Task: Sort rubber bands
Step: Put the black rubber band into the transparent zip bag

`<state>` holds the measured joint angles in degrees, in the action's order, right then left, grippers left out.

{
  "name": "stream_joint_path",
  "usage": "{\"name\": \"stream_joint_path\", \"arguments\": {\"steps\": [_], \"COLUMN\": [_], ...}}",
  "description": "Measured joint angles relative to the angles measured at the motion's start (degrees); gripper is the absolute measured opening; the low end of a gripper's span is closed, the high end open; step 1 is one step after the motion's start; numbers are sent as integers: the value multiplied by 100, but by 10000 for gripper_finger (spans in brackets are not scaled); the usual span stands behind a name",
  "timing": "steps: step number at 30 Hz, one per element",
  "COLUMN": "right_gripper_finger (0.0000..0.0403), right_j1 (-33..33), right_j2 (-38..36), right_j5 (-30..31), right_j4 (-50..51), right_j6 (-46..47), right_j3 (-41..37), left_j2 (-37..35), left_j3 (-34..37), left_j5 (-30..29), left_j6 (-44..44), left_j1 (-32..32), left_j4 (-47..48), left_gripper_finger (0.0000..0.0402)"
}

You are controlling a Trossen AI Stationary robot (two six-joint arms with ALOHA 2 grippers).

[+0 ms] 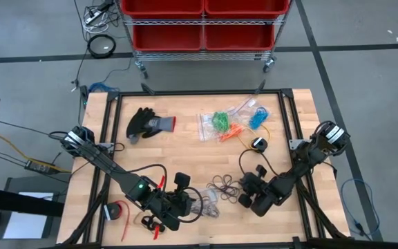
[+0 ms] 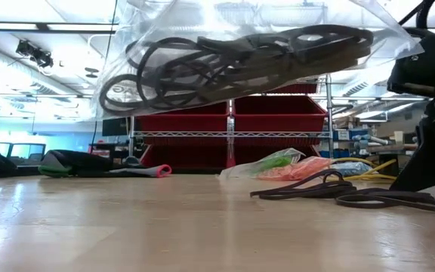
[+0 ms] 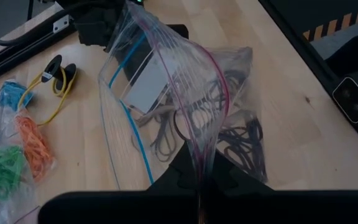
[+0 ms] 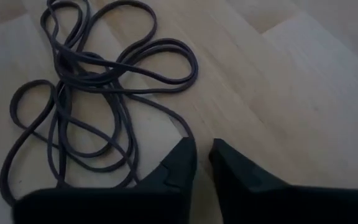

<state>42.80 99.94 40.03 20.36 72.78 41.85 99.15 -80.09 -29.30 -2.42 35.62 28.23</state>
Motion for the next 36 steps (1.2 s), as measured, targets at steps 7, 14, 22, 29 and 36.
{"name": "stream_joint_path", "arguments": {"steps": [7,14,22,29,36], "right_gripper_finger": [3,0,0,0,0], "right_j1": [-192,-232,-231,-340,-663], "right_j2": [-1,-120,-537,-635,-638], "right_j5": [-152,-44,589,1336,1719], "right_j4": [71,1265,2819,2929,2813], "right_j6": [-346,-385,-635,-1997,-3332], "right_j3": [9,445,1691,2894,3740], "left_j2": [0,0,0,0,0], "left_j3": [0,0,0,0,0], "left_j5": [0,0,-2,0,-2], "left_j6": [-2,-76,-72,-27,31], "left_j1": [0,0,0,0,0], "left_j4": [-5,3,-2,2,-1], "left_gripper_finger": [2,2,2,2,2]}}
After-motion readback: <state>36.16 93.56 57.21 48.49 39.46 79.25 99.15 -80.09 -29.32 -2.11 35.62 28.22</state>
